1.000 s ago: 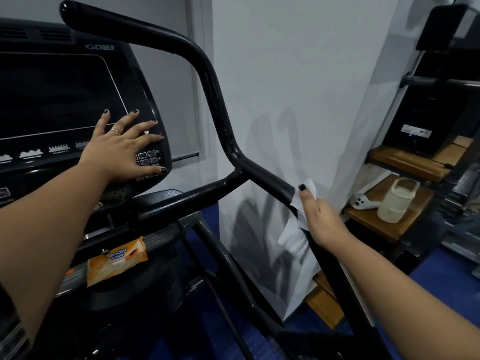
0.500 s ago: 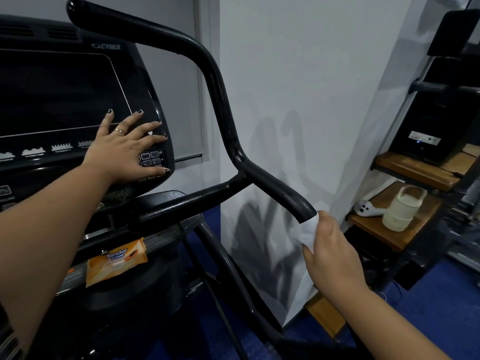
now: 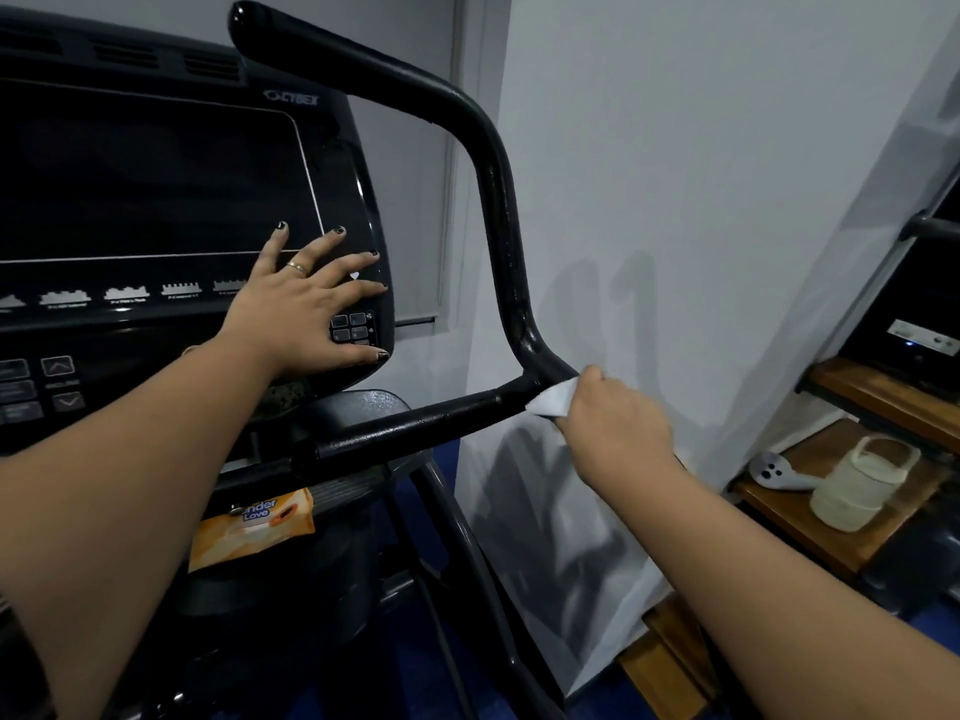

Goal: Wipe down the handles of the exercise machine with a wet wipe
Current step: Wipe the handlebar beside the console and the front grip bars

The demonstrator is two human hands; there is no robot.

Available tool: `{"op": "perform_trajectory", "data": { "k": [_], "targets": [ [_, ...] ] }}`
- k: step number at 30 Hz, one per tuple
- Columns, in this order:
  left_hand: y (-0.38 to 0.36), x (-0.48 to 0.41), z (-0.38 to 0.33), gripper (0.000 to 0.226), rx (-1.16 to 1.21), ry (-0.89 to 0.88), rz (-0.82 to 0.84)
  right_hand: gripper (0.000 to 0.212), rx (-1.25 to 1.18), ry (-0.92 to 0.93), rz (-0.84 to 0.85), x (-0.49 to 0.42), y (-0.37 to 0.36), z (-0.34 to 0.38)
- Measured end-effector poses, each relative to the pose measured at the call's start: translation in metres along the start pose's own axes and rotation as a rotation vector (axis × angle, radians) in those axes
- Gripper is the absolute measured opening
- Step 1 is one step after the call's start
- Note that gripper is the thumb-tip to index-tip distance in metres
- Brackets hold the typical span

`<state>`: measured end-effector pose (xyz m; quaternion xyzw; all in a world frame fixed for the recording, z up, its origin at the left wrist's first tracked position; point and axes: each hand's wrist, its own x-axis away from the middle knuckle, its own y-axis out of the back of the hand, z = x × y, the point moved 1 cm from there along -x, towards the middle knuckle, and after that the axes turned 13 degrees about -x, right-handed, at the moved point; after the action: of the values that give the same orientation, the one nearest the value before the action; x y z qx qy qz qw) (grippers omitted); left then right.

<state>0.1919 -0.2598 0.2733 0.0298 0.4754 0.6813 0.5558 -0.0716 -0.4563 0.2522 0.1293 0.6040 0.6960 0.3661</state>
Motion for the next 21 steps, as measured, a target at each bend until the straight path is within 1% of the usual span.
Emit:
{"op": "perform_trajectory", "data": {
  "k": [1, 2, 4, 6, 8, 10, 12, 13, 14, 17, 19, 20, 21],
  "targets": [
    [0.000, 0.000, -0.001, 0.086, 0.002, -0.001, -0.004, 0.036, 0.008, -0.002, 0.007, -0.009, -0.004, 0.009],
    [0.000, 0.000, -0.001, 0.085, 0.004, -0.001, -0.004, 0.050, 0.013, -0.014, 0.005, -0.018, -0.010, 0.017],
    [0.001, 0.001, -0.001, 0.085, 0.006, 0.005, -0.004, 0.084, 0.009, -0.057, -0.002, -0.034, -0.019, 0.034],
    [0.001, 0.001, 0.000, 0.085, 0.003, 0.009, -0.007, 0.111, -0.032, -0.080, 0.012, -0.048, -0.023, 0.049],
    [0.002, 0.000, 0.001, 0.085, -0.010, 0.004, 0.000, 0.125, -0.184, -0.108, 0.066, -0.061, -0.022, 0.059],
    [0.002, 0.000, 0.002, 0.085, -0.013, 0.002, 0.011, 0.129, -0.425, -0.143, 0.183, -0.075, -0.017, 0.058],
    [0.002, 0.000, 0.002, 0.085, -0.005, 0.004, 0.013, 0.131, -0.673, -0.145, 0.302, -0.083, -0.007, 0.053],
    [0.003, 0.000, 0.002, 0.084, -0.001, 0.005, 0.013, 0.130, -0.751, -0.131, 0.317, -0.085, -0.003, 0.051],
    [0.003, 0.000, 0.002, 0.084, 0.003, 0.007, 0.013, 0.128, -0.772, -0.120, 0.295, -0.085, 0.000, 0.047],
    [0.004, 0.000, 0.001, 0.084, 0.016, 0.016, 0.016, 0.113, -0.622, -0.123, 0.175, -0.084, 0.005, 0.040],
    [0.005, 0.000, 0.000, 0.085, 0.019, 0.013, 0.021, 0.096, -0.544, -0.130, 0.230, -0.083, 0.007, 0.044],
    [0.005, 0.000, 0.000, 0.085, 0.022, 0.011, 0.025, 0.081, -0.482, -0.117, 0.299, -0.083, 0.008, 0.047],
    [0.006, 0.000, 0.000, 0.085, 0.022, 0.010, 0.029, 0.061, -0.433, -0.099, 0.348, -0.083, 0.009, 0.051]
  ]
}}
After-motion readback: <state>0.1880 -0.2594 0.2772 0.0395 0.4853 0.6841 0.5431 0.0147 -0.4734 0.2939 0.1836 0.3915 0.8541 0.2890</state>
